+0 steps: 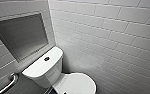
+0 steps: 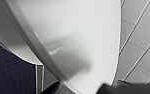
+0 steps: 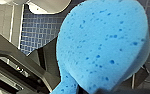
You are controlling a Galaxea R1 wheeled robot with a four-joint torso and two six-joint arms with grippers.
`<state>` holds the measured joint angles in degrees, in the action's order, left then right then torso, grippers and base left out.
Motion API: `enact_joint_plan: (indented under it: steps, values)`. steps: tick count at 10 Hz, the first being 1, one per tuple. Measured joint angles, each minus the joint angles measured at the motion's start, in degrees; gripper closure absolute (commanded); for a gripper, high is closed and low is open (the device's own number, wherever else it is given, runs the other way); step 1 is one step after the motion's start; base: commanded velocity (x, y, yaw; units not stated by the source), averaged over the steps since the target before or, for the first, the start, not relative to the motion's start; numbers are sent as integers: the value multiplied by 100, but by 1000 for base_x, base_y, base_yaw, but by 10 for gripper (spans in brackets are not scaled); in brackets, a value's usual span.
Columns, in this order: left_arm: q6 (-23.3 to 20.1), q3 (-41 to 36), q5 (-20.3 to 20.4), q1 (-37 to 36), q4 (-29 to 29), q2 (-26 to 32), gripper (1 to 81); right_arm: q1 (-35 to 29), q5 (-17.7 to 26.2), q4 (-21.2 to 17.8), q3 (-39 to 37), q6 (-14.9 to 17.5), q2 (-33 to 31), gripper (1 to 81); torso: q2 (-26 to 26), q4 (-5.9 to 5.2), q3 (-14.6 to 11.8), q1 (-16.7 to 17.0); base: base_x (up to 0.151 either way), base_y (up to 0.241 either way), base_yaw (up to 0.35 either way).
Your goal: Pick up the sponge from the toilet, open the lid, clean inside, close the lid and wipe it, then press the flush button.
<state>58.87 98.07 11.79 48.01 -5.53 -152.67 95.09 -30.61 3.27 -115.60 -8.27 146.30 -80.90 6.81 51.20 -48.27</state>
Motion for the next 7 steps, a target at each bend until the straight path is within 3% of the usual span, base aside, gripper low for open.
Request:
enact_joint_plan:
  steps: [4,7]
  values:
    - [1353,-607,719,0,-100,772,10,-2,2,0,-5,0,20,811,0,0,0,0,0,0,0]
    - [1775,-670,998,0,-140,916,10,-2,0,-2,-5,0,17,811,0,0,0,0,0,0,0]
